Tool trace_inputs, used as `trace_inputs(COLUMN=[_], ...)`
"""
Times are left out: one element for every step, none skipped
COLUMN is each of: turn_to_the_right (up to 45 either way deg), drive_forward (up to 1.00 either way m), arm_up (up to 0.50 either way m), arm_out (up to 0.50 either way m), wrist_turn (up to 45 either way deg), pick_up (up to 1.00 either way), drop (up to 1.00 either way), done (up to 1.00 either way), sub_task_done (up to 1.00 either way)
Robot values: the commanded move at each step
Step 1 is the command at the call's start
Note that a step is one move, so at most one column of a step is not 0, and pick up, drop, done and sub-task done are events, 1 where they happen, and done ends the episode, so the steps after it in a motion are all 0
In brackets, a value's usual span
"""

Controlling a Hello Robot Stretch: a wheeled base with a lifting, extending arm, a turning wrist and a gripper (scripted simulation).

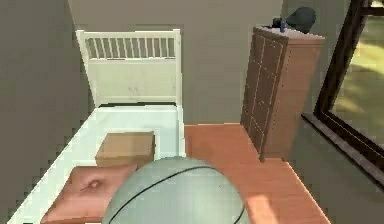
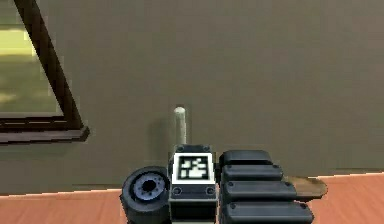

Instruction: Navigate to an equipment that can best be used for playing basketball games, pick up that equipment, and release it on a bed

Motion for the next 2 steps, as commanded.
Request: trace_inputs(turn_to_the_right=[45.0,45.0], drive_forward=[0.0,0.0], arm_up=[0.0,0.0], arm_out=[0.0,0.0], wrist_turn=[0.0,0.0], pick_up=[0.0,0.0], drop=[0.0,0.0], done=[0.0,0.0], sub_task_done=[0.0,0.0])
